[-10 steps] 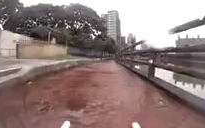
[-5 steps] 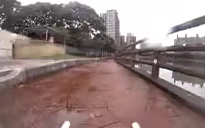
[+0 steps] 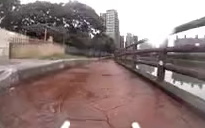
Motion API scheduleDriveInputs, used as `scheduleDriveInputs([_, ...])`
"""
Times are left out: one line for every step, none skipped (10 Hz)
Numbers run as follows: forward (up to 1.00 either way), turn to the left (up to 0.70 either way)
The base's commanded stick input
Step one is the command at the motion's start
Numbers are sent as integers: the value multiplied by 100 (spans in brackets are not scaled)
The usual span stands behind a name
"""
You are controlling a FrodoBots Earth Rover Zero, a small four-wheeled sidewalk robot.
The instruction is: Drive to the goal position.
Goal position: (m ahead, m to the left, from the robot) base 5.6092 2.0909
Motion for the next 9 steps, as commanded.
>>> scheduleDriveInputs([50,16])
scheduleDriveInputs([50,16])
scheduleDriveInputs([50,16])
scheduleDriveInputs([50,15])
scheduleDriveInputs([50,15])
scheduleDriveInputs([50,14])
scheduleDriveInputs([50,14])
scheduleDriveInputs([50,13])
scheduleDriveInputs([50,14])
